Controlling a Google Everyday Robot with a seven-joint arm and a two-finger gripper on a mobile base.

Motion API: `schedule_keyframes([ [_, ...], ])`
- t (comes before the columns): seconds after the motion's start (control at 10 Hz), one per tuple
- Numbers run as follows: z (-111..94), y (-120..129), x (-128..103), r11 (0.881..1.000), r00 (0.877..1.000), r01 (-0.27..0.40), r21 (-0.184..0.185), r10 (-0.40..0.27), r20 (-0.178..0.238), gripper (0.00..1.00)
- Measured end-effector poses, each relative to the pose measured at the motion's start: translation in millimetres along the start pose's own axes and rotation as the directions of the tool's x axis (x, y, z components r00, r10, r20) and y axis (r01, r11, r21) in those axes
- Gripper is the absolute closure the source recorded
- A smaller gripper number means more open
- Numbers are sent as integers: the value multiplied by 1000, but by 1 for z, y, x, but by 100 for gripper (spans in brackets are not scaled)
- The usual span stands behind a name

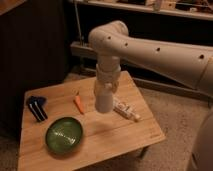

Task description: Place the ceramic cup over the eraser

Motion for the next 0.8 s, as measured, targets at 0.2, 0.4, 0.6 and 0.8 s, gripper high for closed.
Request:
schedule_keyframes([
  [0.2, -27, 27, -31, 999, 999, 47, 21, -48, 11, 100],
  [0.4, -43, 74, -64, 992, 992, 122, 39, -122, 20, 100],
  [0.6, -52, 104, -79, 982, 982, 186, 43, -188, 34, 100],
  [0.8, -59, 126, -80, 965, 963, 263, 23, -264, 49, 100],
])
